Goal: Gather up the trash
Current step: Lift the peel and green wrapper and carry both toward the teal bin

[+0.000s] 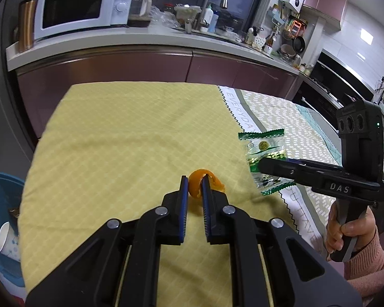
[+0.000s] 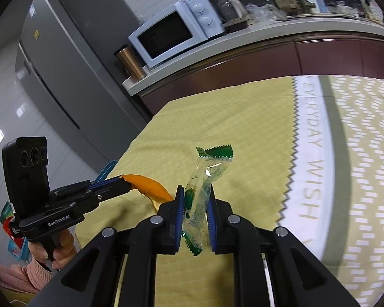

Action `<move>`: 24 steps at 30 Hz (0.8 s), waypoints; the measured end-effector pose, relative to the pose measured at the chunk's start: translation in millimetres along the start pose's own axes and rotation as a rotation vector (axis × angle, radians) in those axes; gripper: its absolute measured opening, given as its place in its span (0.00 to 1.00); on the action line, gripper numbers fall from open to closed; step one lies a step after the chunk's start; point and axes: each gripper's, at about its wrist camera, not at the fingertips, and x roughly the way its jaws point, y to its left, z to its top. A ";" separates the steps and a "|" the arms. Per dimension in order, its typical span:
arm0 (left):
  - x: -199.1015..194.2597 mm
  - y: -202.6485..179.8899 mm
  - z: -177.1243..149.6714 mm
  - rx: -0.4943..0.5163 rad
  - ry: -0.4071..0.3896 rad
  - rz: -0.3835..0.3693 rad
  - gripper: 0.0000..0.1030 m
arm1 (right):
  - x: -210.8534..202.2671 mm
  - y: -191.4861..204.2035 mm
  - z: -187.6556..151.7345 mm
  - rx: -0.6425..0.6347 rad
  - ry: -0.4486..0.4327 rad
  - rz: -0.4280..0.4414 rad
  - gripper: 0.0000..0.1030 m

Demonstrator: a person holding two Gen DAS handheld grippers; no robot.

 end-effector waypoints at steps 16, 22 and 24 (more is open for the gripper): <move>-50.1 36.7 -19.3 -0.074 -0.049 0.050 0.10 | 27.7 43.6 3.8 -0.071 0.041 0.065 0.15; -70.9 53.5 -25.8 -0.105 -0.078 0.073 0.10 | 35.8 55.7 6.0 -0.097 0.052 0.086 0.15; -77.0 59.0 -27.5 -0.116 -0.086 0.081 0.10 | 38.0 58.5 6.4 -0.104 0.056 0.094 0.15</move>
